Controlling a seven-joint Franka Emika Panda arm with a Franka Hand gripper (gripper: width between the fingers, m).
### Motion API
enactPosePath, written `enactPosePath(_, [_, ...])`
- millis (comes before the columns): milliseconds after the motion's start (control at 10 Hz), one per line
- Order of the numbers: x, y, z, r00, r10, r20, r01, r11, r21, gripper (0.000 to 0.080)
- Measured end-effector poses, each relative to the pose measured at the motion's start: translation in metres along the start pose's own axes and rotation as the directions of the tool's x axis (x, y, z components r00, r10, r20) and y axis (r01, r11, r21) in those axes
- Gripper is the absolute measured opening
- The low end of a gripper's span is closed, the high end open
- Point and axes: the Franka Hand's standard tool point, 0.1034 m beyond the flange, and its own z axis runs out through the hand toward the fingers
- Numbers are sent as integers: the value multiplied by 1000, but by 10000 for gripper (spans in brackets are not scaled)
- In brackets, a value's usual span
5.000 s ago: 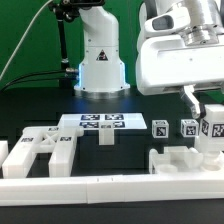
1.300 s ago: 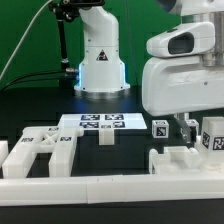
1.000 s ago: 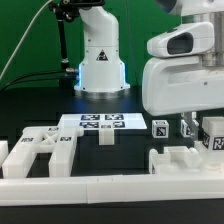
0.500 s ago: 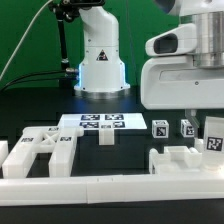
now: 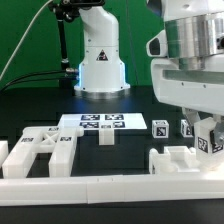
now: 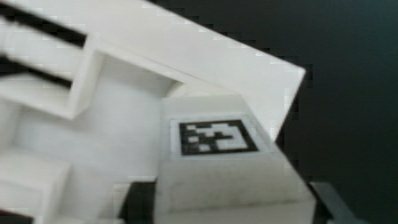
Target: Assemble chair
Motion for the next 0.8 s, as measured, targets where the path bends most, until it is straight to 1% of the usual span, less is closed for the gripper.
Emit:
enactPosePath(100, [-1, 0, 0, 1000, -14, 0, 14, 1000, 0, 361])
enactPosePath(200, [0, 0, 1, 999, -42, 0, 42, 999, -1, 361])
enactPosePath(300, [0, 0, 1, 996, -93, -2, 93, 996, -2, 501])
enactPosePath(400, [2, 0, 0, 960, -280, -1, 280, 960, -1, 616])
enactPosePath(500, [3, 0, 0, 886, -464, -1, 464, 886, -1, 643])
enactPosePath(600, [1, 1, 1, 810, -586, -1, 586, 810, -2, 643])
enactPosePath(700, [-4, 5, 4, 689, -725, -10, 725, 689, -6, 643])
enactPosePath(800, [-3, 7, 4, 656, -755, -6, 755, 656, -8, 649])
